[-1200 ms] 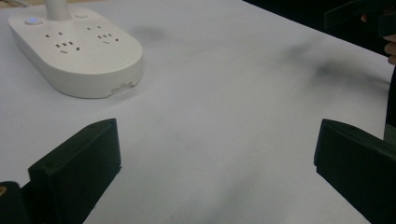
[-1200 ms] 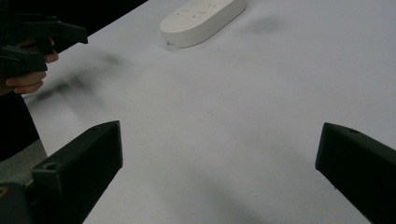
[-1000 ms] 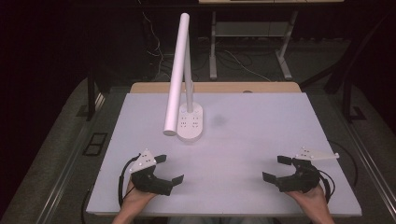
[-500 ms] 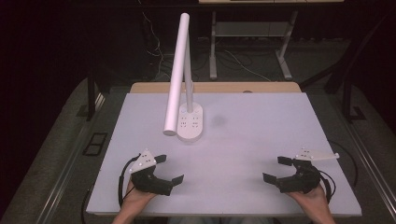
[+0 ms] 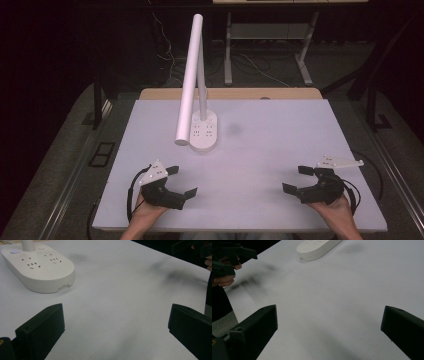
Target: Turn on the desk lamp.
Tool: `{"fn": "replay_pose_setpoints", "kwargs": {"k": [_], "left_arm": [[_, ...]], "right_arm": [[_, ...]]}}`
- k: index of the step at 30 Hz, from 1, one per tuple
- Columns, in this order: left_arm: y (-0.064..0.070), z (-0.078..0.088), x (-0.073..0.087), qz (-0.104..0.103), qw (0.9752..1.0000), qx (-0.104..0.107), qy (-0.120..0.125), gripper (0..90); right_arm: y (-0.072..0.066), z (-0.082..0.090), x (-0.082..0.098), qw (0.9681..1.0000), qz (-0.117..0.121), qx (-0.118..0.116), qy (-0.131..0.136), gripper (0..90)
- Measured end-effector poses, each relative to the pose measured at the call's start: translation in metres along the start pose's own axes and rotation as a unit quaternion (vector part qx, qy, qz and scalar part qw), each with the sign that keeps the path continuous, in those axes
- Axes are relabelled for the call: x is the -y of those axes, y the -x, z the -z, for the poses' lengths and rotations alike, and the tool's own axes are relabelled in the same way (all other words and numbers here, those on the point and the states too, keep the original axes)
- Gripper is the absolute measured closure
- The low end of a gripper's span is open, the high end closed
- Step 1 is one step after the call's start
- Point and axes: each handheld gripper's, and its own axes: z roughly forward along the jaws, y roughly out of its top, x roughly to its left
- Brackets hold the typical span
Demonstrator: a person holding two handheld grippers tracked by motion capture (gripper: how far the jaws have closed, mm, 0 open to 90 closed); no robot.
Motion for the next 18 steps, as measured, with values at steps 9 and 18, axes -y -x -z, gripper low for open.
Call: {"fn": "replay_pose_setpoints", "kwargs": {"k": [9,18], "left_arm": [[0.000,0.001,0.000,0.000,1.0000,-0.001,0.000,0.0],[0.000,0.000,0.000,-0.001,1.0000,-0.002,-0.003,0.0]], "right_arm": [[0.002,-0.001,-0.015,0.9999,0.008,-0.005,-0.007,0.4],[0.004,-0.002,-0.027,0.9998,0.012,-0.011,-0.010,0.4]]}}
